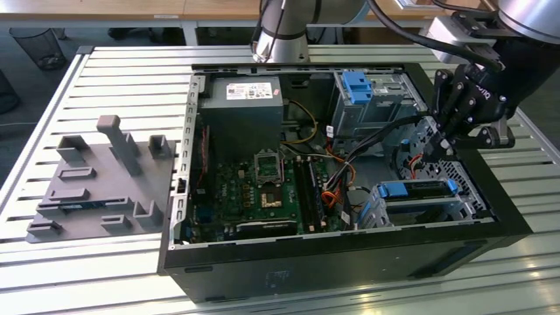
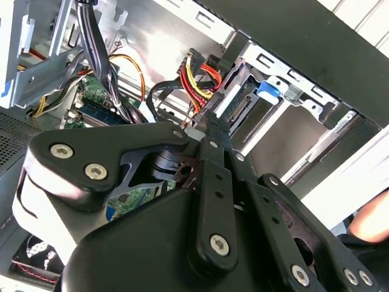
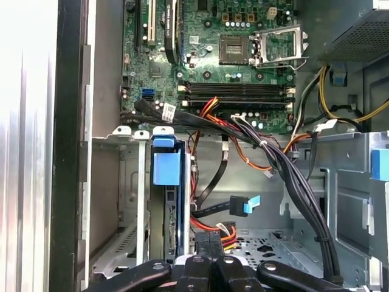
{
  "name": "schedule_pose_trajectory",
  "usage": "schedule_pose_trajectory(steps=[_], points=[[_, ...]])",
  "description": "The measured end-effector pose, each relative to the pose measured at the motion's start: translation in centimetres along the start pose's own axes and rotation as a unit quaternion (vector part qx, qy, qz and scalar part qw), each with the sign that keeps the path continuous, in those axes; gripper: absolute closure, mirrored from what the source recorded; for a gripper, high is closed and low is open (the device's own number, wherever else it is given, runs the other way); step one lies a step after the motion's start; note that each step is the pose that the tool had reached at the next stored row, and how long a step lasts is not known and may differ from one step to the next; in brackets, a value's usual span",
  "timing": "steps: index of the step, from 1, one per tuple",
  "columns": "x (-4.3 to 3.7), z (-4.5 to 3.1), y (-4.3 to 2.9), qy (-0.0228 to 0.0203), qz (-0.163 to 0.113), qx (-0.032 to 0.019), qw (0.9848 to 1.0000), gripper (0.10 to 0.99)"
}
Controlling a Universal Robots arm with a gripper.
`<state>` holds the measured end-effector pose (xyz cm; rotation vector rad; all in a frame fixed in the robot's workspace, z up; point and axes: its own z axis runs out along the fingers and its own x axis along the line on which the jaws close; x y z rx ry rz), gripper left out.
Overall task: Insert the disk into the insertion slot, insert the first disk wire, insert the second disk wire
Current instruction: 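Insert the first disk wire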
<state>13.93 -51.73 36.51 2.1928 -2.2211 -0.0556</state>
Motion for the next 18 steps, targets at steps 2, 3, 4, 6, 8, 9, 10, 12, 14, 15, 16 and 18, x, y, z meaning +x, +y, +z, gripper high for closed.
schedule_pose_trajectory(steps=[2, 3, 4, 6, 8, 9, 10, 12, 14, 15, 16, 18], points=[[0.0, 0.01, 0.0, 0.0003, 0.001, 0.0, 1.0, 0.98], [-0.01, 0.02, 0.0, 0.0006, 0.002, 0.0, 1.0, 0.98], [-0.02, 0.02, 0.0, 0.0013, 0.004, 0.0, 1.0, 0.98], [-0.05, 0.03, -0.01, 0.0026, 0.01, 0.0001, 0.9999, 0.98], [-0.06, 0.05, -0.02, 0.0029, 0.02, 0.0002, 0.9998, 0.98], [-0.07, 0.06, -0.02, 0.0029, 0.025, 0.0002, 0.9997, 0.98], [-0.08, 0.08, -0.02, 0.0029, 0.03, 0.0003, 0.9995, 0.98], [-0.09, 0.11, -0.03, 0.0027, 0.041, 0.0003, 0.9992, 0.98], [-0.1, 0.14, -0.03, 0.0026, 0.053, 0.0004, 0.9986, 0.98], [-0.11, 0.16, -0.03, 0.0024, 0.06, 0.0005, 0.9982, 0.973], [-0.13, 0.2, -0.03, 0.002, 0.065, 0.0005, 0.9979, 0.973], [-0.2, 0.28, -0.04, 0.0018, 0.074, 0.0006, 0.9973, 0.855]])
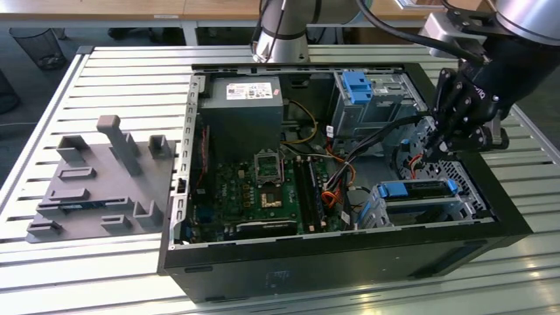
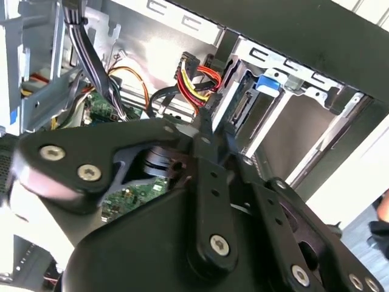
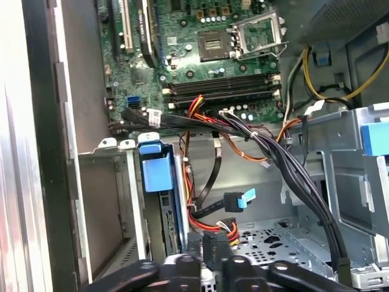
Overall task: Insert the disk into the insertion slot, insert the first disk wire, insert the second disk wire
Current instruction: 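Insert the first disk wire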
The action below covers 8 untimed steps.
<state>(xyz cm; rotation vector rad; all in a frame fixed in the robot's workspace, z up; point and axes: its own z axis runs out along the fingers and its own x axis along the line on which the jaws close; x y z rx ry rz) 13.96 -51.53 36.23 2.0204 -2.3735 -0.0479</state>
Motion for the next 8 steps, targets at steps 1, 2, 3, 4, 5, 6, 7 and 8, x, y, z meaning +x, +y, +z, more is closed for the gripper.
schedule_pose_trajectory(steps=[1, 2, 3, 4, 5, 6, 7, 8], points=[[-0.03, 0.08, 0.0, -0.0002, 0.003, 0.0, 1.0, 0.855], [-0.05, 0.17, 0.0, -0.0004, 0.007, 0.0, 1.0, 0.855], [-0.08, 0.26, 0.0, -0.0005, 0.011, 0.0, 0.9999, 0.788], [-0.11, 0.37, 0.0, -0.0006, 0.015, 0.0, 0.9999, 0.788], [-0.13, 0.48, 0.0, -0.0008, 0.019, 0.0, 0.9998, 0.788], [-0.15, 0.58, 0.0, -0.0009, 0.021, 0.0, 0.9998, 0.788], [-0.18, 0.67, -0.02, -0.0009, 0.023, 0.0, 0.9997, 0.788], [-0.22, 0.76, -0.03, -0.0009, 0.025, 0.0, 0.9997, 0.788]])
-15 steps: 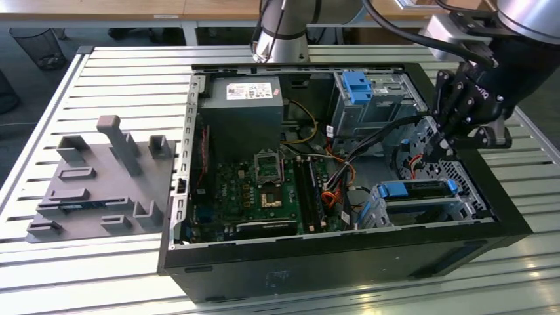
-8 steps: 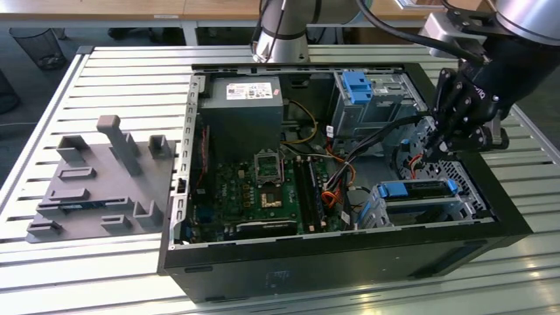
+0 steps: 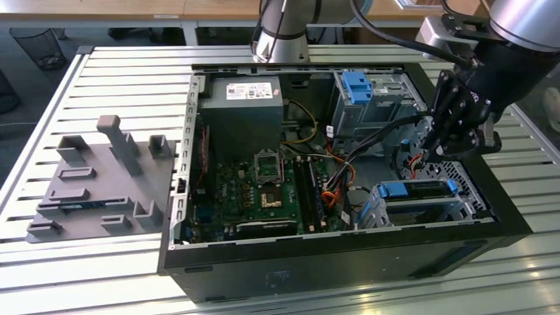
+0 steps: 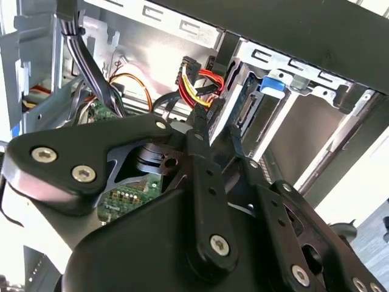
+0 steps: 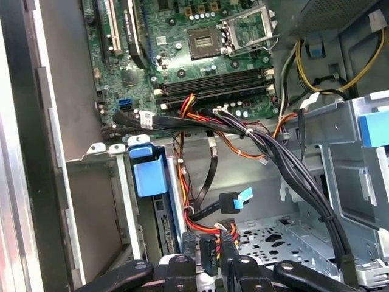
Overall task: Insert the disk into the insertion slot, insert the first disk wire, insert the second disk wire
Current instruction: 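Insert the first disk wire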
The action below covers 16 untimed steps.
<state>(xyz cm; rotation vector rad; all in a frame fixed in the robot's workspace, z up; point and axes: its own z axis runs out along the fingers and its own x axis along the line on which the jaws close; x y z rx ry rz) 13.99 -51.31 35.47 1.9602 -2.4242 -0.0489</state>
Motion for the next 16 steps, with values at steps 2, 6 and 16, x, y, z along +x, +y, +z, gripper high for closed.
schedule_pose_trajectory(steps=[2, 6, 16], points=[[-0.08, 0.18, -0.02, -0.0002, 0.004, 0.0, 1.0, 0.788], [-0.17, 0.49, -0.06, -0.0005, 0.009, 0.0, 1.0, 0.788], [-0.16, 0.67, -0.07, 0.0014, -0.021, 0.0001, 0.9998, 0.922]])
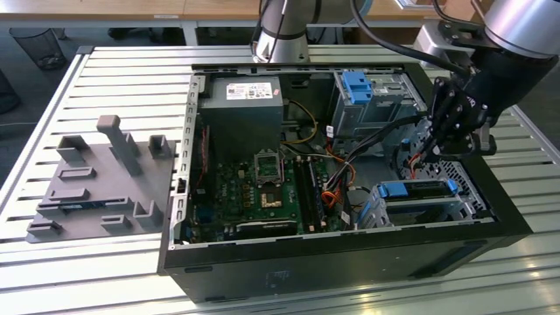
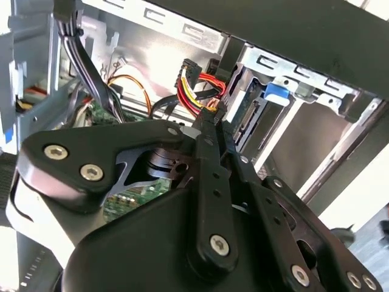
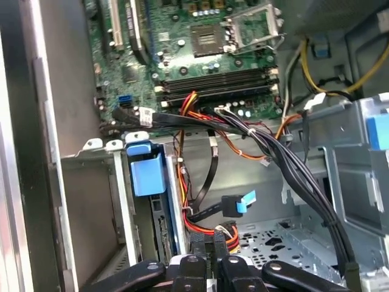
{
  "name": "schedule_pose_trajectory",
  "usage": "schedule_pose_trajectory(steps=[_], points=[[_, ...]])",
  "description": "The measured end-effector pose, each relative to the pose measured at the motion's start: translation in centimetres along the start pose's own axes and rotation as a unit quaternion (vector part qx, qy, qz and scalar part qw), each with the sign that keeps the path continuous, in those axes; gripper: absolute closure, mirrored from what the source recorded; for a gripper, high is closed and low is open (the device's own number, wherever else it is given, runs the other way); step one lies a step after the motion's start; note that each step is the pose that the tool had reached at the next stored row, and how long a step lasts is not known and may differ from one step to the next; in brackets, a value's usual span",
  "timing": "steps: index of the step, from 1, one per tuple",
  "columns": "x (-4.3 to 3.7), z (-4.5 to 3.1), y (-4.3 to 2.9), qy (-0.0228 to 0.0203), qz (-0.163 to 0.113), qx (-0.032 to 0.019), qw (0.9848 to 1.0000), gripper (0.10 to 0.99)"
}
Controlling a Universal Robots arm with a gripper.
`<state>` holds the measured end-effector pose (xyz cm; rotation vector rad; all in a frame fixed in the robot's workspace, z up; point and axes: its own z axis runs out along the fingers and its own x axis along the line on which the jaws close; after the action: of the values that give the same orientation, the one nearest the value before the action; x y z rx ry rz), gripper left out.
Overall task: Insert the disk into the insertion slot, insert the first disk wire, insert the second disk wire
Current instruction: 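Insert the first disk wire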
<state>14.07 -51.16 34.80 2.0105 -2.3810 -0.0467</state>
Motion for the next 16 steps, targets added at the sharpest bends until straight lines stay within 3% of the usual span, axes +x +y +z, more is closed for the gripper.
schedule_pose_trajectory(steps=[7, 16], points=[[0.04, 0.03, -0.01, 0.0022, -0.054, 0.0002, 0.9986, 0.922], [1.12, 0.16, -0.15, 0.0013, -0.057, 0.0007, 0.9984, 0.922]])
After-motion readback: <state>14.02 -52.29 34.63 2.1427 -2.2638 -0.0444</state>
